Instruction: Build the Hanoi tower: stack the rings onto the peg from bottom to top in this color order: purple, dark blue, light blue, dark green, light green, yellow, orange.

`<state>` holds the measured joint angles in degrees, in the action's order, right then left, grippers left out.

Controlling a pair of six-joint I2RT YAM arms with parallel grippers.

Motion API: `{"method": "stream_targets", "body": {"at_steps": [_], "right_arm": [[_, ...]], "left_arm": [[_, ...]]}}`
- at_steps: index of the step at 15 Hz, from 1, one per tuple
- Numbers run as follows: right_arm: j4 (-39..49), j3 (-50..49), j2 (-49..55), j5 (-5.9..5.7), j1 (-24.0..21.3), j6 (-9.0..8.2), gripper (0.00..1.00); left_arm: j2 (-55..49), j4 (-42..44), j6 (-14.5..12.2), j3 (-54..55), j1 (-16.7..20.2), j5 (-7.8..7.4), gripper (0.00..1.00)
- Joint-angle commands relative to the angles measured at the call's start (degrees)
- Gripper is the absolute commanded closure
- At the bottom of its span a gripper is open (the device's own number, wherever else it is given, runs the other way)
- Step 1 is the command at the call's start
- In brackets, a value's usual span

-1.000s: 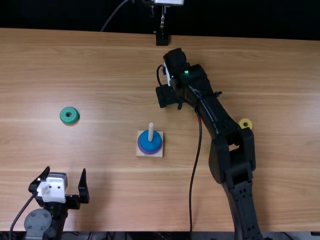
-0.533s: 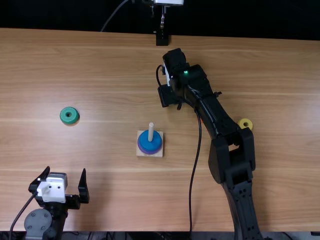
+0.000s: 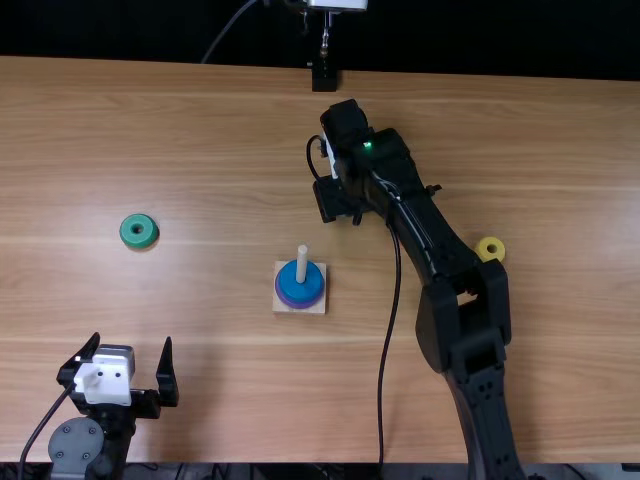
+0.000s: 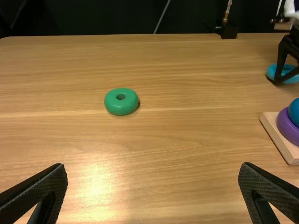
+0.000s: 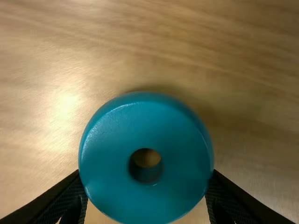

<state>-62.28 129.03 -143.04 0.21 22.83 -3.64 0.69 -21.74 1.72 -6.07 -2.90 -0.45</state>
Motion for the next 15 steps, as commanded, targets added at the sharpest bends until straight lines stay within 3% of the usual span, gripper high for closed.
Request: {"method": "stream_targets", "body": {"at_steps": [1,6,15], "right_arm": [[-0.22,1.49,6.02,0.11,0.99,-0.26,1.0],[-0.53,1.31,14.37,0.11,2.66,0.05,1.0],[-15.09,1.4,28.35,0.21,8.72,-0.05,1.0]], "left_arm": [[-0.69,-4.52,-0.34,6.07,0.35,-0.29,0.0],[-0.69,-4.42,-0.24,6.07,0.35,-0.4,0.0],[-0.69,-4.42,-0.24,6.07,0.35,-0.4,0.0]]}}
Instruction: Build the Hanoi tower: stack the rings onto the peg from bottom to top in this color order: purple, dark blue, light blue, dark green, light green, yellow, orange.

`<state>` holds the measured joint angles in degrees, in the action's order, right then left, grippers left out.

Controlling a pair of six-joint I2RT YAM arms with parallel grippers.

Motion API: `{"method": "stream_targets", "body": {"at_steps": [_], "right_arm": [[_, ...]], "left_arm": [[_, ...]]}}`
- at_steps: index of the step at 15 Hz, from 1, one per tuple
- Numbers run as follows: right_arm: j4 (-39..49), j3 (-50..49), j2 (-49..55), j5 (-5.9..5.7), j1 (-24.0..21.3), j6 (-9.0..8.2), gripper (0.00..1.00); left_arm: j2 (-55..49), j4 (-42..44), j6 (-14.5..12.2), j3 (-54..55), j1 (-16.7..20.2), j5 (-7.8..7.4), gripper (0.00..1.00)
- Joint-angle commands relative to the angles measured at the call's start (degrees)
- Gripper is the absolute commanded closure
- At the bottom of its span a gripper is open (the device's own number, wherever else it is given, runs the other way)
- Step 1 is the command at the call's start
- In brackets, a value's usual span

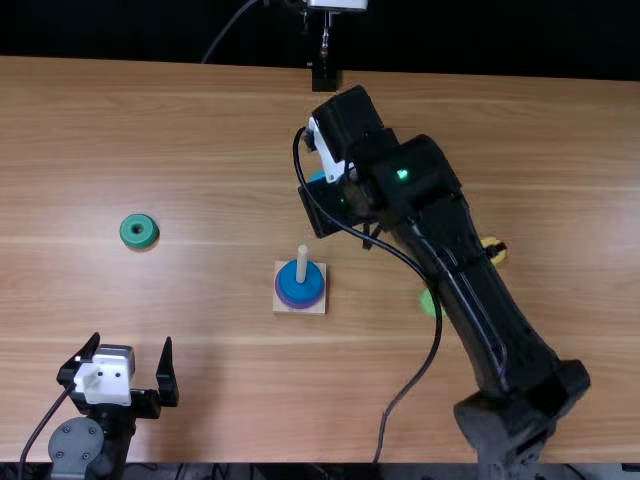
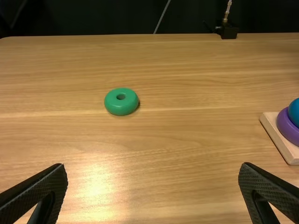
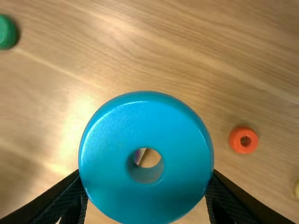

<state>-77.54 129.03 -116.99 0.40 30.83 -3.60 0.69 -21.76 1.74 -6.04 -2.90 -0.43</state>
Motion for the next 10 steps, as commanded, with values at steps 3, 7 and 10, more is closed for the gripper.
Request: {"method": "stream_targets", "body": {"at_steps": [3,7,10], "right_arm": [[-3.1,0.96,5.9,-0.09,3.45,-0.2,1.0],[-3.21,-2.21,8.09,-0.09,5.21,-0.41,1.0],[-3.0,-8.89,8.88,-0.09,5.21,-0.41,1.0]], "left_arm": [[-0.69,-4.4,-0.37,6.04,0.35,-0.31,0.0],[-0.69,-4.4,-0.37,6.04,0.35,-0.31,0.0],[-0.69,-4.4,-0.26,6.04,0.35,-0.31,0.0]]}}
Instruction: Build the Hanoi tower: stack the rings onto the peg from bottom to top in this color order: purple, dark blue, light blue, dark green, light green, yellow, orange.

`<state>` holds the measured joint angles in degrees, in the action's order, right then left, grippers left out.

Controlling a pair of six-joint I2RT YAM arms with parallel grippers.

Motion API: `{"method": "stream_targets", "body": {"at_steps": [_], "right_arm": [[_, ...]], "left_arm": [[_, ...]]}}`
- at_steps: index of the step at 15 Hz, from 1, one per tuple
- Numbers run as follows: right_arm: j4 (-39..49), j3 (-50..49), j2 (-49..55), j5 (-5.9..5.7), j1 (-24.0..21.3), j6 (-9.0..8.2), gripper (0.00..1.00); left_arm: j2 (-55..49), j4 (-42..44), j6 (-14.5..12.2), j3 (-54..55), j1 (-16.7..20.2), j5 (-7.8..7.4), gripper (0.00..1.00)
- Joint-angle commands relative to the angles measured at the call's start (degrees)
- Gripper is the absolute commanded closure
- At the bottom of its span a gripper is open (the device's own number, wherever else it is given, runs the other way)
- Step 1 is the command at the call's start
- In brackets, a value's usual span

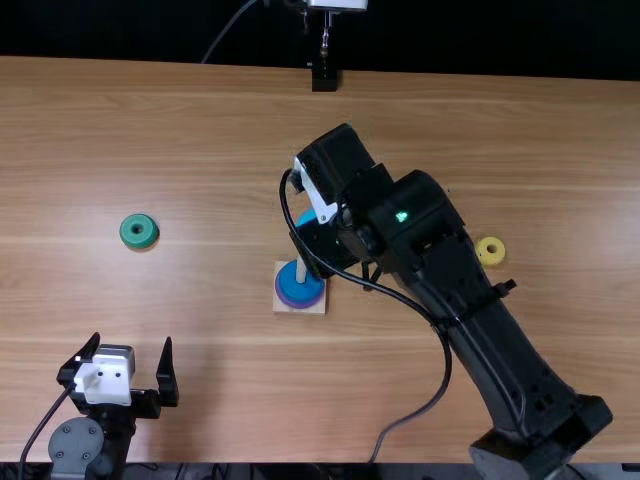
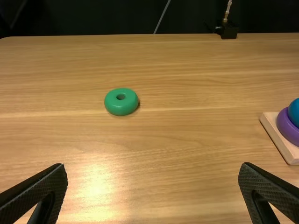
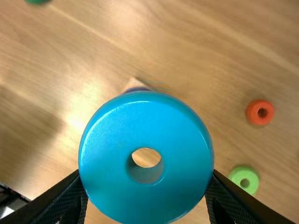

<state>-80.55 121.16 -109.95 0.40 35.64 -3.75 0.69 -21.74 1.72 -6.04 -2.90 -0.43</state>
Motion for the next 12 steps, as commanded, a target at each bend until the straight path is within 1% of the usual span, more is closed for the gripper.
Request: {"method": "stream_targets", "body": {"at_steps": [1,5,12], "right_arm": [[0.02,-2.69,1.93,-0.09,0.49,-0.26,1.0],[0.02,-3.74,2.02,-0.19,2.42,-0.47,1.0],[0.34,-3.65,1.32,-0.19,2.86,-0.58,1.0]], "left_arm": [[-0.69,-4.42,-0.24,6.04,0.35,-0.31,0.0],[-0.69,-4.42,-0.24,6.04,0.35,-0.31,0.0],[-0.69,-4.42,-0.34,6.04,0.35,-0.31,0.0]]}}
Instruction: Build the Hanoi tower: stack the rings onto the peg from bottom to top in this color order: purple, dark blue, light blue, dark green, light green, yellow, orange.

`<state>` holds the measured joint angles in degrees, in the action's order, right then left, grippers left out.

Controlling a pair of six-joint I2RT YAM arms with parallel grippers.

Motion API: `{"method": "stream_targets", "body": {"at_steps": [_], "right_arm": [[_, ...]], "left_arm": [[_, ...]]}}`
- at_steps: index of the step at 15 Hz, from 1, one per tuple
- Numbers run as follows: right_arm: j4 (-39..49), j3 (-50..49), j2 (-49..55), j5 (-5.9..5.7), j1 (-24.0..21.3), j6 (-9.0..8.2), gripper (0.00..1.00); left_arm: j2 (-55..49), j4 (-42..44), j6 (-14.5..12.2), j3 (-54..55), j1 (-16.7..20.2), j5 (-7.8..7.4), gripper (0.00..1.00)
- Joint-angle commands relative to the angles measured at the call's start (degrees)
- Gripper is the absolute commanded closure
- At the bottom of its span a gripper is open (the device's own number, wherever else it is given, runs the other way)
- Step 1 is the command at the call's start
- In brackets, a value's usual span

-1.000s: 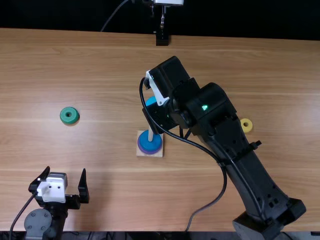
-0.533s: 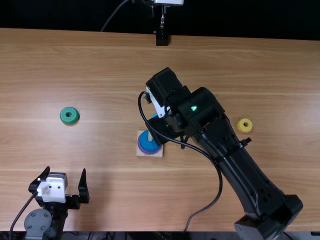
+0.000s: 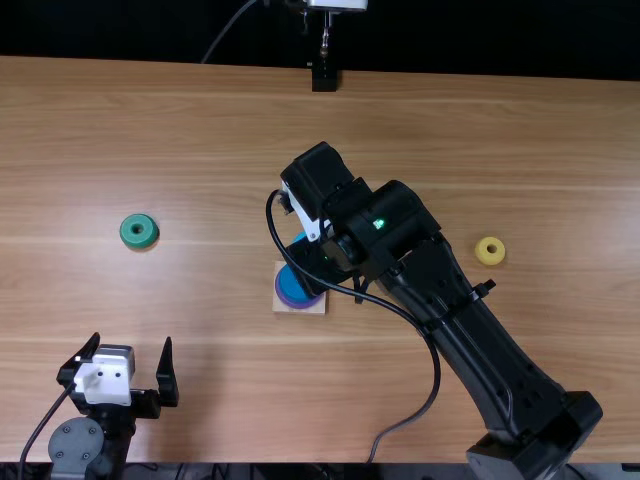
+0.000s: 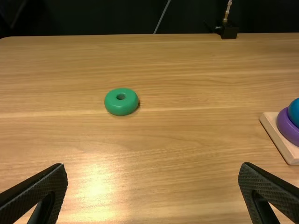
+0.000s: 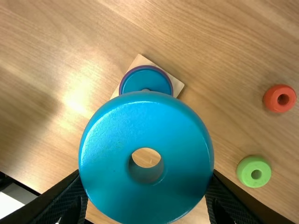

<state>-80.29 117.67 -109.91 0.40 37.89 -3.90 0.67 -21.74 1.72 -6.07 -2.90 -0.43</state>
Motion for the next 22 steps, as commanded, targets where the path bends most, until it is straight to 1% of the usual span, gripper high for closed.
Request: {"method": "stream_targets", "body": {"at_steps": [1,13,18,22], "right_arm": [[0.07,-0.16,1.19,-0.3,0.52,-0.42,1.0],[0.81,0.55,-2.5,-0.4,0.61,-0.42,1.0],[3.45,0.46,-4.17,-0.51,0.78,-0.53,1.0],[3.55,0.55,-4.35,-0.51,0.87,-0.53,1.0]], "left_arm": [[-0.67,-4.42,-0.24,6.07,0.35,-0.31,0.0],[-0.67,-4.42,-0.24,6.07,0.35,-0.31,0.0],[-0.67,-4.52,-0.24,6.07,0.35,-0.31,0.0],[-0.67,-4.42,-0.34,6.07,0.35,-0.31,0.0]]}}
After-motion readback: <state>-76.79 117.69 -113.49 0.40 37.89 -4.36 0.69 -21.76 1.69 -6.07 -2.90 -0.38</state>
